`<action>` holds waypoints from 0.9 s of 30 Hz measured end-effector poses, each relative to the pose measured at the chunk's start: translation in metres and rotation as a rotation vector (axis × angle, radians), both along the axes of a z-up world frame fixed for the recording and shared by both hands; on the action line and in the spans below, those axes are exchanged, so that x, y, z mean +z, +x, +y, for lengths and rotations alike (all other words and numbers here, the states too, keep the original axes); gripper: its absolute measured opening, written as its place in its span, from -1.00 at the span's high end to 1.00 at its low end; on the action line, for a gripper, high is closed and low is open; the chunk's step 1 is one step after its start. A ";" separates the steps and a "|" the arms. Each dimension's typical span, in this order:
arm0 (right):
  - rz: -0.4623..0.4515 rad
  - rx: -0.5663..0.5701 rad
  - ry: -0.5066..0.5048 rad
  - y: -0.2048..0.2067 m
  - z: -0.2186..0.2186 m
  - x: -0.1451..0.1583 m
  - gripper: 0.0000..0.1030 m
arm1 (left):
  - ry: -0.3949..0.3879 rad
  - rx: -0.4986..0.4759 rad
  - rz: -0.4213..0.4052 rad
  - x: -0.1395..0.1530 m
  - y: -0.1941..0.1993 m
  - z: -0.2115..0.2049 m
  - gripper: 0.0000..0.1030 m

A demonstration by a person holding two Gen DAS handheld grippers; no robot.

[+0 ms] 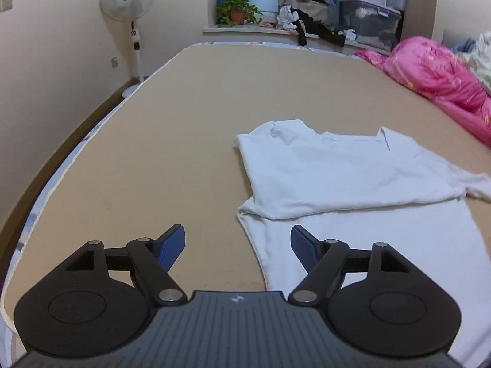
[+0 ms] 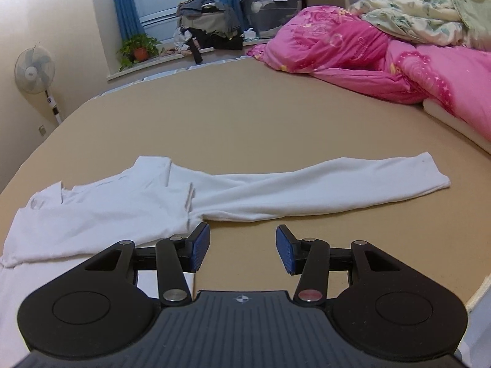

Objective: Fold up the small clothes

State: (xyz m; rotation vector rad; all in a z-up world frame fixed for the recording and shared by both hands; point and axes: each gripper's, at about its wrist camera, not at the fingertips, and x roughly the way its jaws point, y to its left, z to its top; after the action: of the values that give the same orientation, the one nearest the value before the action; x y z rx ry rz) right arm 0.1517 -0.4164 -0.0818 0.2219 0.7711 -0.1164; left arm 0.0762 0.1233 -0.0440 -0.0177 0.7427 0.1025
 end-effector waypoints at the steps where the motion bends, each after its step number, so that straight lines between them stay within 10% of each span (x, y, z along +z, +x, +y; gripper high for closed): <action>1: -0.001 -0.025 0.010 0.001 -0.004 -0.001 0.04 | 0.020 -0.013 -0.008 0.000 0.001 -0.005 -0.56; 27: 0.065 -0.526 0.234 0.074 -0.181 -0.113 0.32 | 0.108 -0.128 0.036 -0.038 0.046 -0.037 -0.61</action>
State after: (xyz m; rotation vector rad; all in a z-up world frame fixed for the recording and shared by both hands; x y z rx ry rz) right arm 0.2253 -0.5974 -0.1952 0.6440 0.7768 -0.5342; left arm 0.1221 0.0867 -0.0824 0.1347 0.7720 0.0205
